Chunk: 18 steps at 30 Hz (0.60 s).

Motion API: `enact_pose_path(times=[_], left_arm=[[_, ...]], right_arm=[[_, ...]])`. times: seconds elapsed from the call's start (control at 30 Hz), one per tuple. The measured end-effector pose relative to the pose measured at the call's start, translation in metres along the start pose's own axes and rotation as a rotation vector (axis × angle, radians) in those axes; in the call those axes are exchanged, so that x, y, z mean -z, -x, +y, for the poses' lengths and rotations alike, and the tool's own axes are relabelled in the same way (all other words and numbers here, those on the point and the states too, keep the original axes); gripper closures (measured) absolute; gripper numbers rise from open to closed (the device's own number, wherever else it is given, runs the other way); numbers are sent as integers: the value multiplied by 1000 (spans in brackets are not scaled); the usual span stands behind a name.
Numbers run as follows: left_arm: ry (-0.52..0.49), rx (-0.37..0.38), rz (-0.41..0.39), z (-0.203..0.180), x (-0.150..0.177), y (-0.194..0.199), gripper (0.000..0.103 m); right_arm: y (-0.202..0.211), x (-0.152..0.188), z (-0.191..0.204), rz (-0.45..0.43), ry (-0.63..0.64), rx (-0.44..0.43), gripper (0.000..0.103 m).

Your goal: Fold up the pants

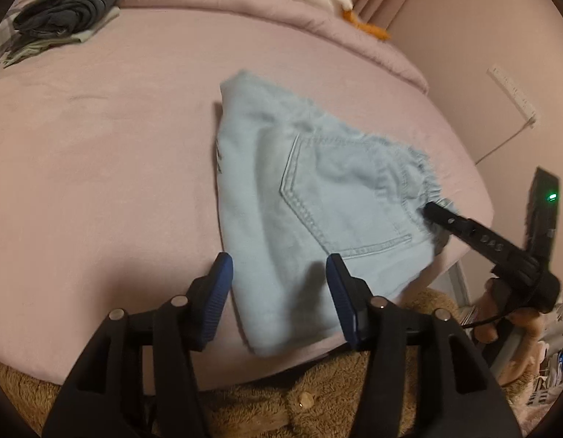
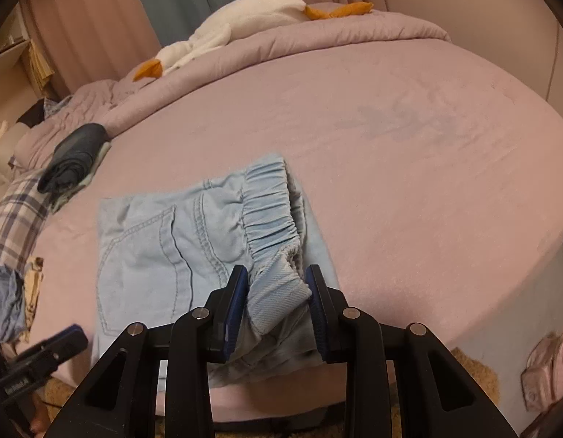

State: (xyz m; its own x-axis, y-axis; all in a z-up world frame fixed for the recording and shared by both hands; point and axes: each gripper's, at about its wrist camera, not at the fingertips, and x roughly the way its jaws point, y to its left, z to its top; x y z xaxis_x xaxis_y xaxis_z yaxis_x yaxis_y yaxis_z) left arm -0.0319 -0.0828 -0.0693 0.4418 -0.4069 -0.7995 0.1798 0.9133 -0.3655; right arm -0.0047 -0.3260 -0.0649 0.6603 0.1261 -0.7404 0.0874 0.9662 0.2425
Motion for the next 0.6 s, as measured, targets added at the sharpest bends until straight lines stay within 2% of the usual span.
enact_pose_path(times=[0.1,0.17,0.23,0.37,0.47,0.5,0.53,0.57,0.6], left_arm=[[22,-23,26,8,4,-17,44],[38,-4,25,12,5,-14,45],[58,4,33,15,5,-14,45],[36,-21,25,11,11,-11,45],[56,-7,32,14,9,-6,46],[64,1,35,16,8,-4,45],[71,2,31,18,4,-2,43],[72,-10,15,19,1,1,31],[71,-23,-7,22,-3,4,17]], right_arm=[[-9,3,-2,28,-9,-1,73],[-9,3,-3,34,-9,-10,72],[-9,2,-5,37,-15,-9,66],[-11,2,-10,45,-29,-29,65],[-7,1,-10,45,-27,-41,64],[-5,1,-10,47,-25,-46,58],[-2,-1,-12,48,-21,-48,46],[1,-3,-16,45,-18,-46,38],[5,-6,-18,26,-17,-41,25]])
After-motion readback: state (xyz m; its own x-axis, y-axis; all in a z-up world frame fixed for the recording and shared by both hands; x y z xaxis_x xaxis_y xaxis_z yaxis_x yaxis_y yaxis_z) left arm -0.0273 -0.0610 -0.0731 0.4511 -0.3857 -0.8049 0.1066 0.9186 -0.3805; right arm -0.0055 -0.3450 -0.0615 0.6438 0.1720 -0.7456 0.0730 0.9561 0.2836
